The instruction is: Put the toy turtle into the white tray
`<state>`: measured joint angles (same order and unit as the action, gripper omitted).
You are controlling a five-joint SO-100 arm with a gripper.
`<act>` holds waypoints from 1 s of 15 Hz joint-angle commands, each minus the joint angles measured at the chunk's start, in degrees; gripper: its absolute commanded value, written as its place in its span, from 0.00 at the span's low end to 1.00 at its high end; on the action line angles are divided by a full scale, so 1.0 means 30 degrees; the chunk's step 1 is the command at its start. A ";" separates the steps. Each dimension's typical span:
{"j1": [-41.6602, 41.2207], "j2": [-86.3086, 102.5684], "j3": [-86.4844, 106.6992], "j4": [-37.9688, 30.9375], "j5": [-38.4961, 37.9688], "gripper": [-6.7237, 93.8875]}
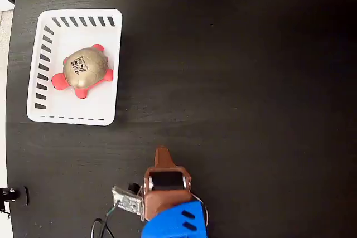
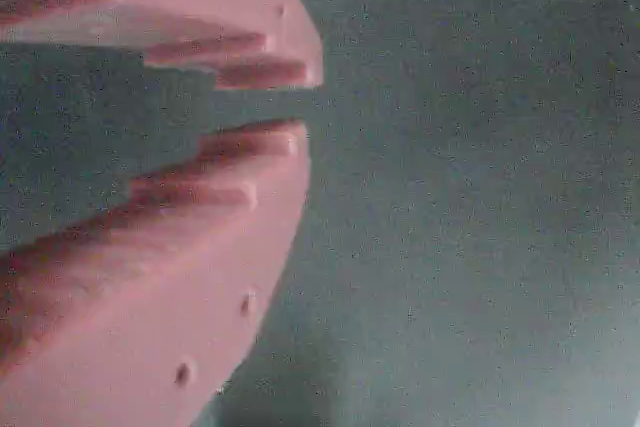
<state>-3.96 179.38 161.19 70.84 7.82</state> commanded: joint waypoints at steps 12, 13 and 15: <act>-0.0029 0.2285 0.2021 0.0469 0.0059 0.06; -0.0029 0.2285 0.2021 0.0469 0.0059 0.07; -0.0029 0.2285 0.2021 0.0469 0.0059 0.07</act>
<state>-3.96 185.98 167.87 71.81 7.12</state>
